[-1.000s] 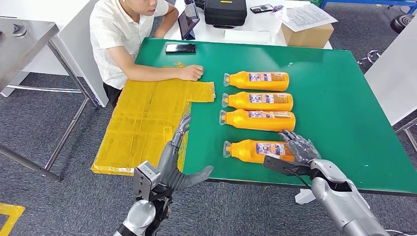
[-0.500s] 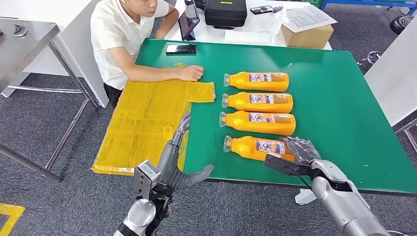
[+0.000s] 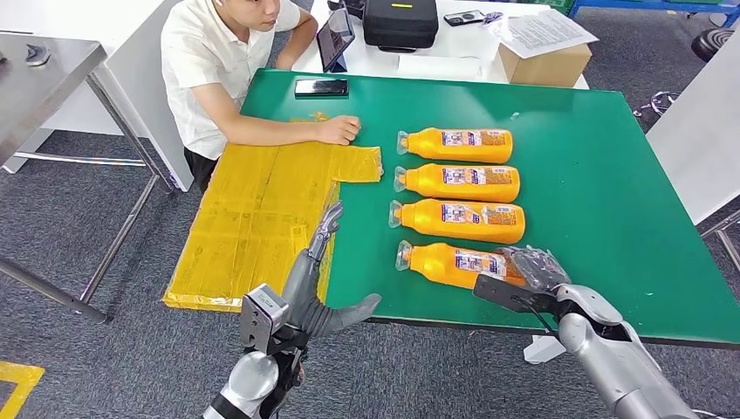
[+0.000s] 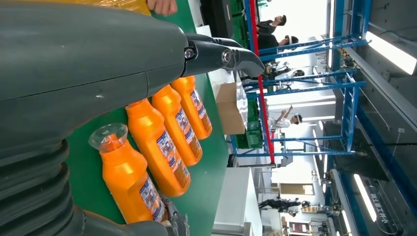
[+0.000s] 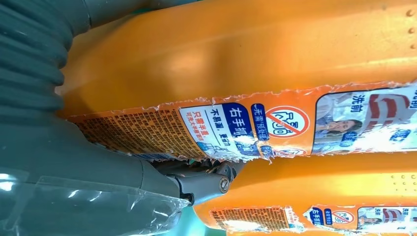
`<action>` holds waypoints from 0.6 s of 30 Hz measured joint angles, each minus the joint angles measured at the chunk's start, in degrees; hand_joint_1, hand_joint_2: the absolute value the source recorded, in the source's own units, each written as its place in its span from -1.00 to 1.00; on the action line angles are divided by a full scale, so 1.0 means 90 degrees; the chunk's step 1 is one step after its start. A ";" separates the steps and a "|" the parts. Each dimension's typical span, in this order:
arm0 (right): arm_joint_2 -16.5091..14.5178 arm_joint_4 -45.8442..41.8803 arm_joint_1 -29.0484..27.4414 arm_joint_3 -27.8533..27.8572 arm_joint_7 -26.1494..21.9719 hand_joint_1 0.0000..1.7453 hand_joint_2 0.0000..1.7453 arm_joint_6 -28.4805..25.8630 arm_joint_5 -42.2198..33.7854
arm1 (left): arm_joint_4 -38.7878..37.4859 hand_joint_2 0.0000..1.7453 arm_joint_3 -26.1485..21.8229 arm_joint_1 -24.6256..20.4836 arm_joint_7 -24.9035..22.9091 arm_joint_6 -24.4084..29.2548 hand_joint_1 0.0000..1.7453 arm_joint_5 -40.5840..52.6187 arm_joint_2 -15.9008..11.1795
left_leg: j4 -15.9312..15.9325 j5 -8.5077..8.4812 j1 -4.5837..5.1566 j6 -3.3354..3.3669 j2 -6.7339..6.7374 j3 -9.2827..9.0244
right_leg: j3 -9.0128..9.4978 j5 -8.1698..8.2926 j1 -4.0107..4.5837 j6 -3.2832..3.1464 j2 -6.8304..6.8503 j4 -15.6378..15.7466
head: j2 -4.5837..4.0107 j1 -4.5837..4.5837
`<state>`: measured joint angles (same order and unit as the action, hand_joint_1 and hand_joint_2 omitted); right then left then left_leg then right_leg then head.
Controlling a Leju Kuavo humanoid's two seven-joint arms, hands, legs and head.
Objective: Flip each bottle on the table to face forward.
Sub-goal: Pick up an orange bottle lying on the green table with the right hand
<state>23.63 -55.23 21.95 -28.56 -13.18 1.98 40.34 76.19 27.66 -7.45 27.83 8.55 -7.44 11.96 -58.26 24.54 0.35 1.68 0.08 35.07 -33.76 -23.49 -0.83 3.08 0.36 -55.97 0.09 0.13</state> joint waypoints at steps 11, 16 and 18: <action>-0.0413 -0.0590 -0.0703 0.0621 -0.0562 1.00 1.00 -0.0027 -0.1605 | 0.0116 1.00 -0.0269 0.0267 0.0421 0.0692 -1.00 -0.1024 0.0227 | 0.0002 0.0010 -0.0005 -0.0003 0.0006 -0.0021 | 0.0020 -0.0001 0.0005 -0.0001 -0.0005 0.0000 | 0.0000 0.0001; -0.0866 -0.1239 -0.1313 0.1120 -0.0685 1.00 1.00 -0.0290 -0.2064 | 0.0274 1.00 -0.0313 0.0754 0.0846 0.0876 -1.00 -0.1108 0.0223 | 0.0003 0.0007 -0.0008 -0.0004 -0.0002 0.0002 | 0.0003 -0.0005 0.0006 -0.0003 -0.0001 -0.0003 | 0.0000 0.0001; -0.0990 -0.1437 -0.1503 0.1263 -0.0685 1.00 1.00 -0.0326 -0.2097 | 0.0286 1.00 -0.0325 0.0898 0.0932 0.0889 -1.00 -0.1124 0.0185 | 0.0003 0.0004 -0.0007 -0.0004 -0.0002 0.0019 | -0.0011 -0.0004 0.0005 -0.0002 0.0000 -0.0004 | 0.0000 0.0001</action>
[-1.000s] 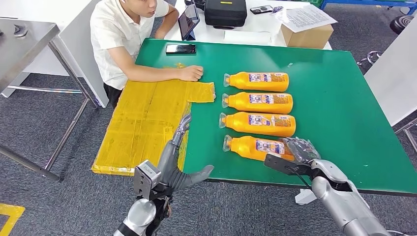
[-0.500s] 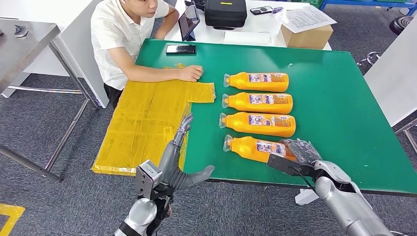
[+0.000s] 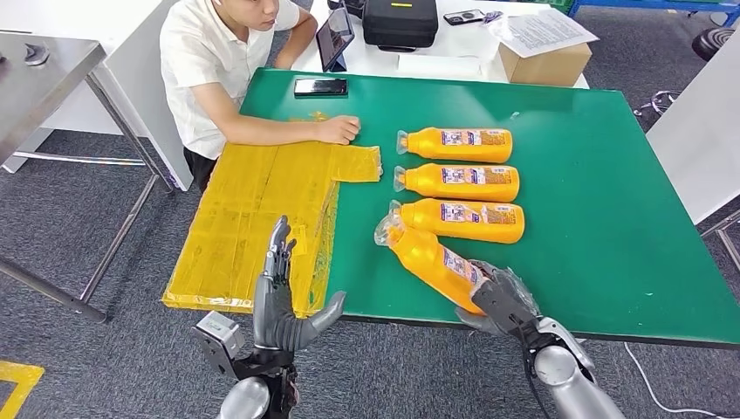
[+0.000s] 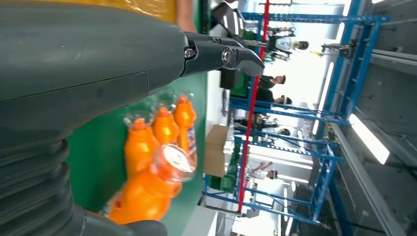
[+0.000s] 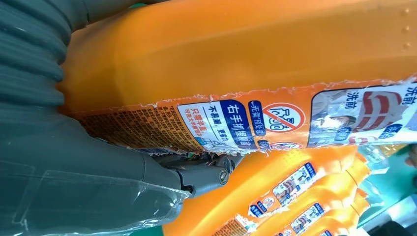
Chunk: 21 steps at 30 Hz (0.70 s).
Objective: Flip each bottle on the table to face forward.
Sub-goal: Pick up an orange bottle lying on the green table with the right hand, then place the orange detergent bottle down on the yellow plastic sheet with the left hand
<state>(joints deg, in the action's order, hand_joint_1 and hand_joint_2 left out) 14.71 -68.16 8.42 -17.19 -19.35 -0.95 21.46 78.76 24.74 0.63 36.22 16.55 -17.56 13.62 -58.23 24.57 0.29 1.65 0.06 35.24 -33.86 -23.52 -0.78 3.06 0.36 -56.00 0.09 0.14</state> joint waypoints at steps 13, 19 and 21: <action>-0.0743 -0.1096 -0.0529 0.0471 -0.0462 1.00 1.00 -0.0096 -0.0622 | 0.0045 1.00 -0.0004 0.0493 -0.0387 -0.0755 -1.00 -0.1474 -0.0232 | 0.0000 0.0001 0.0003 0.0002 -0.0003 0.0027 | -0.0028 0.0000 -0.0002 0.0000 0.0002 0.0000 | 0.0000 -0.0001; -0.0943 -0.1172 -0.0439 0.0300 -0.0650 1.00 1.00 0.0366 -0.0865 | -0.0015 1.00 0.0103 0.0452 -0.0764 -0.1573 -1.00 -0.1888 -0.0329 | 0.0000 0.0000 0.0003 0.0001 -0.0001 0.0029 | -0.0026 0.0000 -0.0003 0.0000 0.0000 -0.0002 | 0.0000 -0.0003; -0.1052 -0.1131 -0.0319 0.0080 -0.0712 1.00 1.00 0.0599 -0.0903 | -0.0120 1.00 0.0146 0.0370 -0.0924 -0.1819 -1.00 -0.1978 -0.0346 | 0.0000 -0.0001 0.0003 0.0001 0.0002 0.0028 | -0.0029 0.0001 -0.0003 0.0000 -0.0002 -0.0001 | 0.0000 -0.0002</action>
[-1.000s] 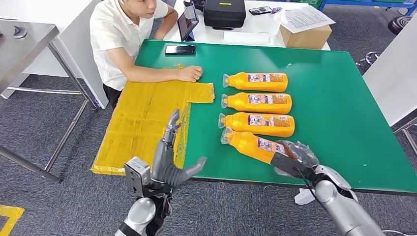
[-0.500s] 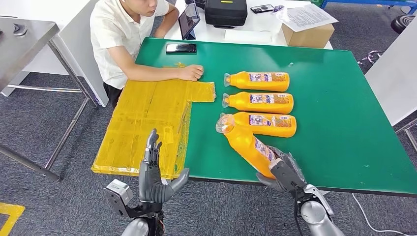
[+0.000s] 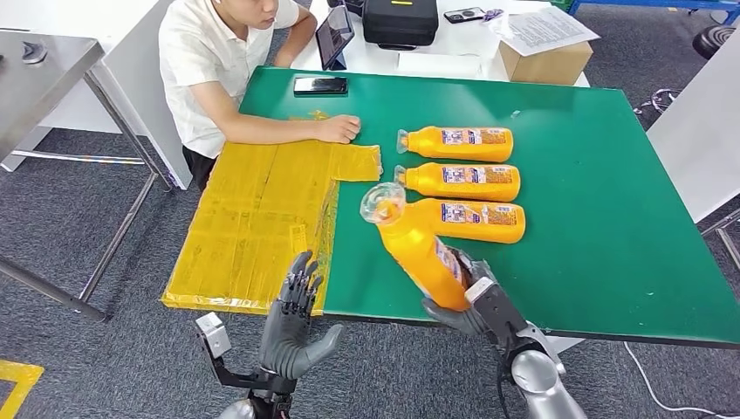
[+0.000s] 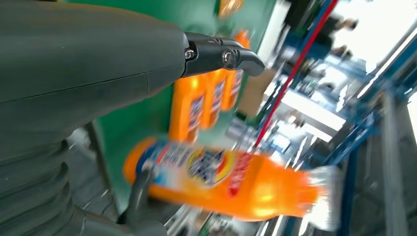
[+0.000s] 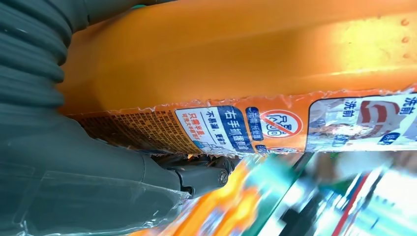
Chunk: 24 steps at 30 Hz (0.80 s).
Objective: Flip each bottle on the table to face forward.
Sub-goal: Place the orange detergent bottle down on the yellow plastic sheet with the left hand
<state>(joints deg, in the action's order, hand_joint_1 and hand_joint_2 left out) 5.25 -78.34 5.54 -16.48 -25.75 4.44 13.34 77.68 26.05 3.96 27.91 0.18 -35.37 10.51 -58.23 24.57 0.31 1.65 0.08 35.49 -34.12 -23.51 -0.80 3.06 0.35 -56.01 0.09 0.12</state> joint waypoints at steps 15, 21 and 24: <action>-0.0615 0.1106 0.0795 -0.1676 -0.0232 1.00 1.00 0.0501 0.0041 | -0.0432 1.00 -0.0052 -0.0544 -0.0527 -0.0424 -1.00 -0.0004 0.0178 | 0.0000 -0.0004 -0.0001 0.0000 -0.0008 0.0003 | -0.0002 0.0000 0.0001 -0.0001 0.0007 -0.0004 | 0.0000 0.0000; -0.0716 0.1432 0.1013 -0.2144 -0.0325 1.00 1.00 0.0502 0.0077 | -0.0562 1.00 -0.0214 -0.0693 -0.0576 -0.0322 -1.00 -0.0088 0.0250 | 0.0000 -0.0005 -0.0002 -0.0001 -0.0004 0.0002 | -0.0004 0.0000 0.0001 -0.0001 0.0005 -0.0005 | 0.0000 -0.0001; -0.0731 0.1514 0.1077 -0.2242 -0.0336 1.00 1.00 0.0502 0.0075 | -0.0605 1.00 -0.0282 -0.0701 -0.0579 -0.0319 -1.00 -0.0090 0.0265 | 0.0000 -0.0005 -0.0002 -0.0001 -0.0005 0.0003 | -0.0004 0.0000 0.0000 -0.0001 0.0005 -0.0005 | 0.0000 0.0000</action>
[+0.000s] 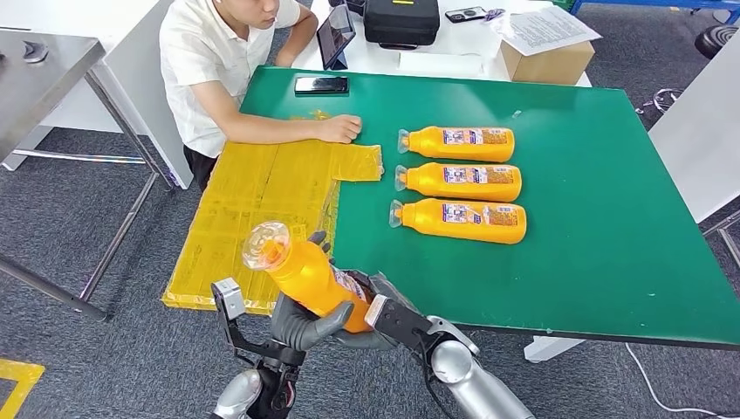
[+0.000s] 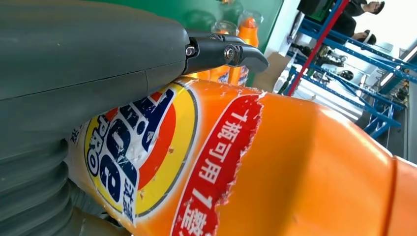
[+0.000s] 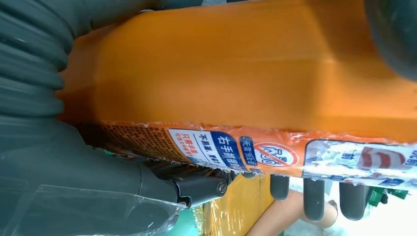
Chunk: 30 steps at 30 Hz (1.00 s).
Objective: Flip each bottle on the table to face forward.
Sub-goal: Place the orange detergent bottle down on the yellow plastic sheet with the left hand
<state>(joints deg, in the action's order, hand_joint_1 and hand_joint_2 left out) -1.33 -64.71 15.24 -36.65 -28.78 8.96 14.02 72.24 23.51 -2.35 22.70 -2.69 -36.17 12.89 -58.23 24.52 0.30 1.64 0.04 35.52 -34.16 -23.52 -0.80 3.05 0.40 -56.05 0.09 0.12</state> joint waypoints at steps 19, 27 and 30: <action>-0.0093 0.0384 0.0120 -0.0362 -0.0133 -1.00 1.00 -0.0156 -0.0089 | -0.0001 1.00 -0.0376 -0.0003 0.0013 -0.0405 1.00 -0.0480 0.0046 | 0.0000 0.0000 0.0000 -0.0001 0.0002 0.0000 | -0.0004 0.0000 0.0000 0.0000 -0.0001 0.0000 | 0.0000 0.0000; -0.0301 0.0115 -0.0661 -0.0161 -0.0670 -1.00 1.00 -0.0886 -0.0225 | 0.0334 1.00 -0.0627 0.0039 0.0106 -0.0192 1.00 -0.0171 -0.0004 | 0.0000 0.0004 -0.0001 -0.0004 0.0001 0.0003 | -0.0006 -0.0005 0.0001 -0.0005 -0.0001 0.0001 | 0.0000 -0.0001; -0.0393 -0.0122 -0.1126 -0.0027 -0.0795 -1.00 1.00 -0.1226 -0.0277 | 0.0520 1.00 -0.0848 0.0104 0.0096 0.0006 1.00 -0.0104 -0.0071 | 0.0002 0.0006 -0.0004 -0.0006 0.0003 0.0004 | -0.0009 -0.0010 0.0003 -0.0013 -0.0001 0.0000 | 0.0000 -0.0001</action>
<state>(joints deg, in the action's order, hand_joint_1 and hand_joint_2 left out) -4.86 -65.81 5.11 -36.90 -35.94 -2.07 11.52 76.92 15.88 -1.41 23.56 -2.63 -37.11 12.25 -58.22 24.57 0.26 1.59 0.07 35.55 -34.24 -23.61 -0.77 2.94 0.39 -56.06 0.09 0.11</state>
